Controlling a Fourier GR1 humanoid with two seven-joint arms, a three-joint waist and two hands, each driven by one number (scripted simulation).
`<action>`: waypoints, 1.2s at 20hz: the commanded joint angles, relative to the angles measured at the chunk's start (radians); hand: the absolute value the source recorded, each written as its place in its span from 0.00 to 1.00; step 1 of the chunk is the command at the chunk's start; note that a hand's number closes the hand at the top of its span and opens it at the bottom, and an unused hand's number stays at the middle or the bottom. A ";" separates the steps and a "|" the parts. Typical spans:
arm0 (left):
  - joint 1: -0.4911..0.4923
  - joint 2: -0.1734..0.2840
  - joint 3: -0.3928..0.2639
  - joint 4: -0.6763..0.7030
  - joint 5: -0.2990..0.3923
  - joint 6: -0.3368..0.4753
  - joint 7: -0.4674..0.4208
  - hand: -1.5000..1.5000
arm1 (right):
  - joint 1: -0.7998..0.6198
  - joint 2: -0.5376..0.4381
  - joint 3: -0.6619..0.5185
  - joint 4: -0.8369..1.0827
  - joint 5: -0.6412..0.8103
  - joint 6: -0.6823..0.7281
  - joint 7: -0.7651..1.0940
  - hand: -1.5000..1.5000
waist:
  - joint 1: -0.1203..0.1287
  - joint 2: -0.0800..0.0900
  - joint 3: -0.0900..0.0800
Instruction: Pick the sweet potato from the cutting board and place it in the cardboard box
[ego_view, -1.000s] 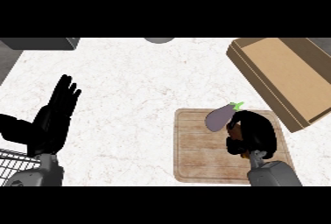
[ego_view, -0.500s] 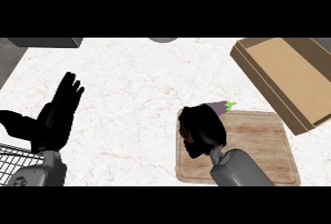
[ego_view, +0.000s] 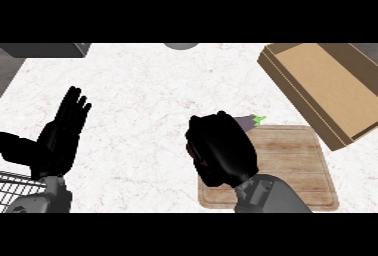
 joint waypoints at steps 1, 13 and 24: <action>0.012 -0.002 0.010 0.003 0.015 -0.004 0.006 0.50 | 0.023 0.041 -0.080 -0.162 -0.036 -0.036 0.089 1.00 | -0.011 -0.003 0.000; 0.000 0.019 0.011 -0.054 0.012 -0.006 0.064 0.50 | -0.147 -0.059 -0.504 -0.105 -0.085 -0.065 0.124 1.00 | 0.006 0.002 0.001; -0.012 -0.016 -0.016 -0.036 -0.016 0.012 0.035 0.50 | -0.305 -0.236 -0.701 0.304 -0.057 -0.225 -0.037 1.00 | 0.015 0.006 0.001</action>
